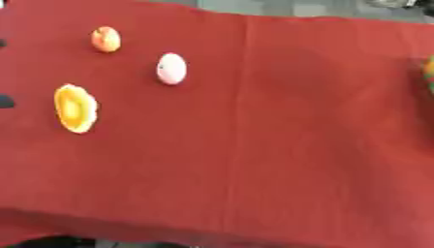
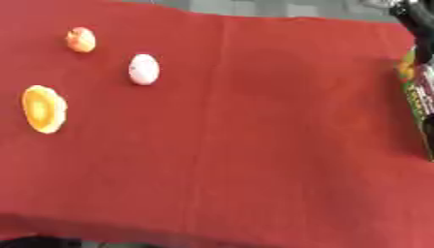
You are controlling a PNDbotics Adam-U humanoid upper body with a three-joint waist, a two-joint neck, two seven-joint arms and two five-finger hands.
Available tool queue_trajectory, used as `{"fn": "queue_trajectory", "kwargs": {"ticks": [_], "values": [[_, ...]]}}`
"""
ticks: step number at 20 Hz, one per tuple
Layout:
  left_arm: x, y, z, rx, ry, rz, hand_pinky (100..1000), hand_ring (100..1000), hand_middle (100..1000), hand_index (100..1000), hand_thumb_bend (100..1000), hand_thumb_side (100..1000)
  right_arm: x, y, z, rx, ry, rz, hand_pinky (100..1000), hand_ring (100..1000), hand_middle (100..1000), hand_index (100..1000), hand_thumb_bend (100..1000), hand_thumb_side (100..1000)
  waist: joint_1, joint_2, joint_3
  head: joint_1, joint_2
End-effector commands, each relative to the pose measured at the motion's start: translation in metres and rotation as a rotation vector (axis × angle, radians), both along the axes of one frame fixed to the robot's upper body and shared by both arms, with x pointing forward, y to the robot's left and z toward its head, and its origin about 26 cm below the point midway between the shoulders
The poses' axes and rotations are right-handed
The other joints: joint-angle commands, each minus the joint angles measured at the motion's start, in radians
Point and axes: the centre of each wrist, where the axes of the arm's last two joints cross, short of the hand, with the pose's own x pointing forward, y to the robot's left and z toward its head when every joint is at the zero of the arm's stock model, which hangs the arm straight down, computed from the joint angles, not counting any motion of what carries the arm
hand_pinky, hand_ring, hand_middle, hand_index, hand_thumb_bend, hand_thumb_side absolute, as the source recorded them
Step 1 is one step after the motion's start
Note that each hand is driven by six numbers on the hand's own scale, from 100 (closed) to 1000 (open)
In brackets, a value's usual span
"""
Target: Pick up the objects with one hand, pass them to the other hand, and then place them into the box on the other side of the table.
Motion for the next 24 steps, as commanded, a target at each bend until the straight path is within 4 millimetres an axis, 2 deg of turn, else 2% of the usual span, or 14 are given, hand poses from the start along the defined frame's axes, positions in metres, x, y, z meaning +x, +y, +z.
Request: {"fn": "queue_trajectory", "kwargs": {"ticks": [1,8,11,12,13,16,24], "values": [[-0.001,0.01,0.009,0.103,0.067,0.026,858,882,818,864,640,223,-0.003,-0.005,0.015,-0.041,-0.034,-0.005,787,768,733,781,497,446,0.016,-0.033,-0.004,0.006,0.006],[0.015,0.012,-0.009,0.017,0.208,-0.001,860,879,808,874,586,221,-0.002,-0.001,0.012,-0.043,-0.023,0.011,788,765,730,781,499,445,0.018,-0.033,-0.007,0.008,0.006],[0.024,0.01,-0.015,-0.008,0.237,-0.004,859,878,809,889,583,230,-0.001,0.002,0.012,-0.045,-0.023,0.021,787,763,726,780,499,445,0.02,-0.032,-0.008,0.009,0.006],[0.027,0.009,-0.017,-0.019,0.244,-0.004,859,878,809,889,583,230,-0.001,0.003,0.012,-0.046,-0.023,0.023,787,762,724,780,512,416,0.02,-0.032,-0.008,0.009,0.006],[0.03,0.008,-0.02,-0.026,0.25,-0.004,859,878,810,890,590,247,0.0,0.004,0.012,-0.047,-0.022,0.027,788,761,723,780,499,445,0.02,-0.032,-0.009,0.01,0.006],[0.038,0.002,-0.027,-0.051,0.259,-0.015,858,877,809,891,589,251,0.0,0.006,0.011,-0.049,-0.017,0.035,788,760,721,780,500,445,0.02,-0.03,-0.012,0.007,0.006],[0.049,-0.009,-0.03,-0.082,0.259,-0.037,856,875,807,890,607,260,0.002,0.008,0.009,-0.052,-0.011,0.046,789,758,719,780,501,446,0.02,-0.028,-0.013,-0.015,0.006]]}}
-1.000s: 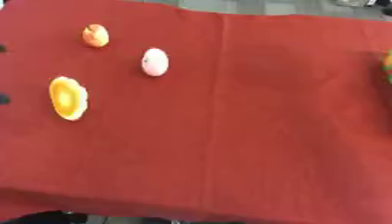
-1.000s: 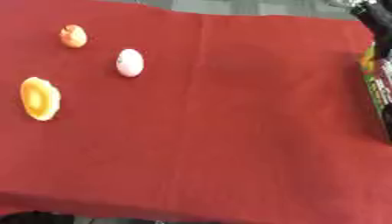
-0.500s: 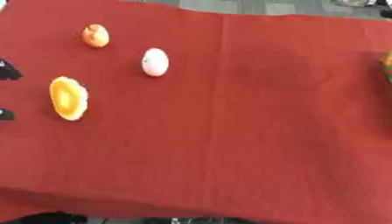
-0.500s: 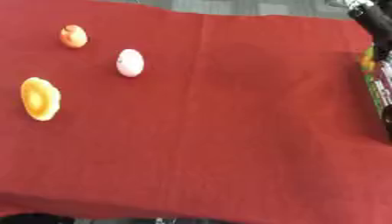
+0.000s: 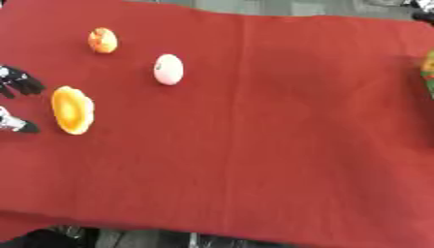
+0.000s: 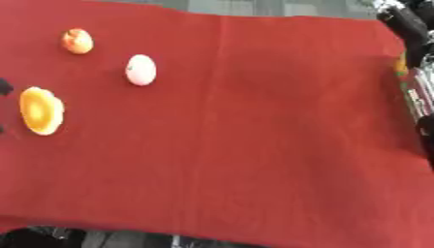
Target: Pick up the objects with one hand, pass them to the other hand, and then place them into the box on the other side of the table.
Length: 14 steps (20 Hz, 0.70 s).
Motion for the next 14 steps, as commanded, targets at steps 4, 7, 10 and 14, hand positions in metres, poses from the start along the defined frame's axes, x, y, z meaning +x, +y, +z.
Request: {"fn": "queue_trajectory", "kwargs": {"ticks": [4,7,10,14], "values": [[0.007,-0.003,0.013,0.026,-0.092,0.04,851,870,802,884,623,262,0.0,0.0,0.01,-0.024,-0.025,0.006,790,758,718,780,501,446,0.013,-0.029,-0.002,-0.02,0.006],[0.012,-0.005,0.01,0.019,-0.108,0.055,853,873,805,889,617,280,0.0,0.0,0.01,-0.027,-0.023,0.009,790,757,717,780,502,446,0.013,-0.028,-0.002,-0.012,0.006],[0.016,-0.007,0.007,0.015,-0.094,0.057,854,873,806,901,612,282,0.0,0.001,0.009,-0.029,-0.019,0.011,790,756,716,780,503,446,0.013,-0.027,-0.003,-0.008,0.006],[0.023,-0.007,-0.002,-0.059,-0.072,0.072,849,868,799,888,569,284,0.001,0.002,0.007,-0.029,-0.013,0.016,790,754,713,780,503,446,0.014,-0.025,-0.004,-0.006,0.006]]}}
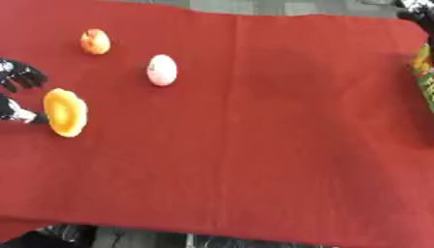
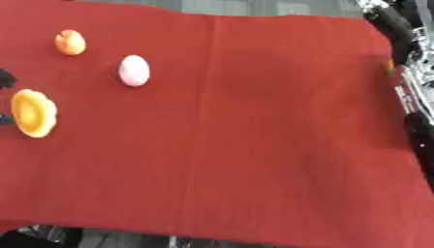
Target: Pick up the objects with one hand, pass them to the other hand, and then place them into the box on the other side of the table.
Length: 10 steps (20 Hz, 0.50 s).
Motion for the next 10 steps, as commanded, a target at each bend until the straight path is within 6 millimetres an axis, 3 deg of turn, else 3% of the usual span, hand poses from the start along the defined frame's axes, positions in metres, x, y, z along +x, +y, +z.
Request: {"fn": "queue_trajectory", "kwargs": {"ticks": [1,7,10], "values": [[0.004,0.005,0.005,-0.07,-0.009,0.018,849,868,797,882,558,280,0.0,-0.002,0.011,-0.022,-0.027,0.0,791,754,713,780,503,446,0.014,-0.025,-0.002,0.003,0.006],[0.013,-0.001,-0.007,-0.183,0.043,0.004,847,866,796,895,539,276,0.0,0.0,0.011,-0.024,-0.027,0.009,791,753,711,780,503,446,0.013,-0.022,-0.006,0.011,0.006],[0.016,-0.007,-0.01,-0.201,0.064,-0.027,843,863,785,848,493,265,0.0,0.001,0.011,-0.022,-0.027,0.013,791,754,710,780,502,447,0.014,-0.02,-0.008,0.012,0.006]]}}
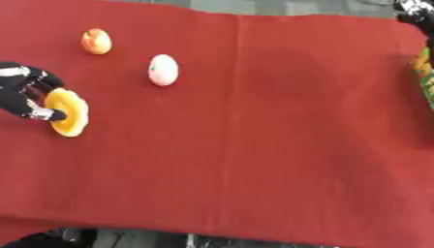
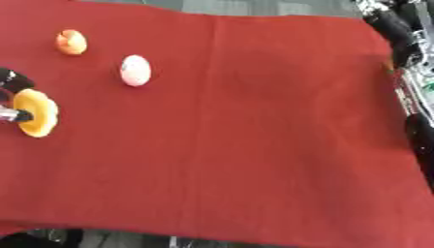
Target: Pick up the objects with one hand, pass them to the other hand, and then place them into the box on the other side of the table.
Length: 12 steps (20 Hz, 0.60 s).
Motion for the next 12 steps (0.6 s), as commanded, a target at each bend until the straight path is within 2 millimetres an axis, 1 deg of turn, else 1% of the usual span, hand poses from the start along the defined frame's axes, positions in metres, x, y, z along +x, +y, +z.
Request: {"fn": "queue_trajectory", "kwargs": {"ticks": [1,2,3,5,7,8,12], "values": [[0.0024,-0.0012,0.0126,-0.008,-0.007,-0.027,841,862,782,837,472,252,-0.0003,-0.0016,0.0131,-0.02,-0.035,0.0,791,755,711,780,502,448,0.014,-0.02,-0.002,0.003,0.006],[0.0029,-0.0022,0.0124,-0.011,-0.001,-0.035,838,860,779,824,445,236,-0.0002,-0.0015,0.0132,-0.02,-0.035,0.001,791,756,710,780,501,448,0.015,-0.019,-0.002,0.004,0.006],[0.0033,-0.0027,0.0122,-0.013,0.005,-0.04,838,860,779,824,445,236,-0.0002,-0.0013,0.0133,-0.02,-0.035,0.002,791,756,710,780,501,448,0.015,-0.019,-0.002,0.005,0.006],[0.004,-0.0038,0.0105,-0.024,0.02,-0.053,830,849,761,774,378,220,0.0,-0.0005,0.0133,-0.018,-0.035,0.006,791,758,710,780,500,449,0.016,-0.018,-0.004,0.007,0.006],[0.0039,-0.0048,0.0107,-0.029,0.026,-0.067,821,835,742,760,350,212,0.0,-0.0001,0.0135,-0.017,-0.035,0.008,791,758,709,781,500,450,0.016,-0.017,-0.005,0.008,0.006],[0.0037,-0.0053,0.0109,-0.024,0.031,-0.073,815,828,729,720,317,214,0.0,-0.0001,0.0137,-0.015,-0.036,0.008,791,758,709,781,498,450,0.017,-0.017,-0.005,0.009,0.006],[0.0028,-0.0056,0.0138,0.03,0.056,-0.094,807,822,721,686,308,210,0.0,-0.0002,0.0132,-0.011,-0.036,0.008,792,758,708,780,499,449,0.019,-0.018,-0.005,0.013,0.006]]}}
